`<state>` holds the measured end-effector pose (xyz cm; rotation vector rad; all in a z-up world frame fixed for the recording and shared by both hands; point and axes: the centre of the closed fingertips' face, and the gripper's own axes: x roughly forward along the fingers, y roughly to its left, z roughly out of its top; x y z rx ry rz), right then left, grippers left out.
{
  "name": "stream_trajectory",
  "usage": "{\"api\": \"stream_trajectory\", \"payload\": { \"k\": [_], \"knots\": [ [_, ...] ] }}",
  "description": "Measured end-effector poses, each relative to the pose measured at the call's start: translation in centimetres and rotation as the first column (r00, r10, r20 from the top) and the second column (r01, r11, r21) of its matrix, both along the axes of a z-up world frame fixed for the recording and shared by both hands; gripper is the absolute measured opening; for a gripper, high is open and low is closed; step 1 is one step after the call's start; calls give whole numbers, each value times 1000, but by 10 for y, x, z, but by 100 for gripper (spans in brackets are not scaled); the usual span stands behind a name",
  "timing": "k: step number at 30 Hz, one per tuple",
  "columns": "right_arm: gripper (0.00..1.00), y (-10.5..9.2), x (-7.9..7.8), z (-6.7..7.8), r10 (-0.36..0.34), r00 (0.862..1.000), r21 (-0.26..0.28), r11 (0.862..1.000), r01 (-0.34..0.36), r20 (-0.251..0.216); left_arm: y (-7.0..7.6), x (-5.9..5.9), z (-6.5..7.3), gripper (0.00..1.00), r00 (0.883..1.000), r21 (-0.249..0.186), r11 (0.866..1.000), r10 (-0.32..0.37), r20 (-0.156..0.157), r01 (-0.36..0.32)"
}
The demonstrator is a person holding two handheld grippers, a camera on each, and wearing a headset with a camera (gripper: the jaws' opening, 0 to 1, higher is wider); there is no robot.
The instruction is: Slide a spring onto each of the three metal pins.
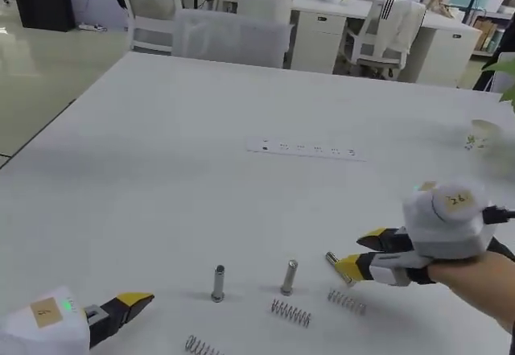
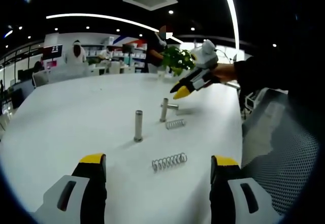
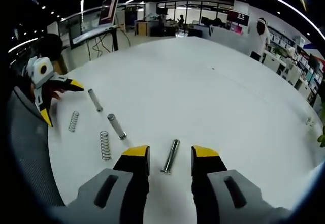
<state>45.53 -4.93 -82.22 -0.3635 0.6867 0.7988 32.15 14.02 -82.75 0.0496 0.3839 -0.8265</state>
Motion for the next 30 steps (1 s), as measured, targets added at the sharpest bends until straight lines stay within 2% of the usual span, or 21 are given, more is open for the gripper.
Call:
{"api": "stream_trajectory", "payload": {
  "k": [2,7,11,15,30],
  "knots": [
    [22,0,3,-5,-33,998,-18,999,32,-45,0,0,0,81,1000,2,1000,-2,1,2],
    [13,2,13,-14,-72,995,-64,996,67,-73,0,1,0,80,1000,3,1000,-2,0,2],
    [14,2,17,-22,-101,989,-96,991,91,-111,1,2,0,80,1000,3,1000,-1,1,1],
    [11,3,19,-30,-111,984,-118,989,95,-137,1,3,0,79,1000,2,1000,-1,2,1],
    [7,7,22,-42,-140,973,-180,978,106,-186,2,3,0,78,1000,-3,1000,2,0,-2]
  ]
}}
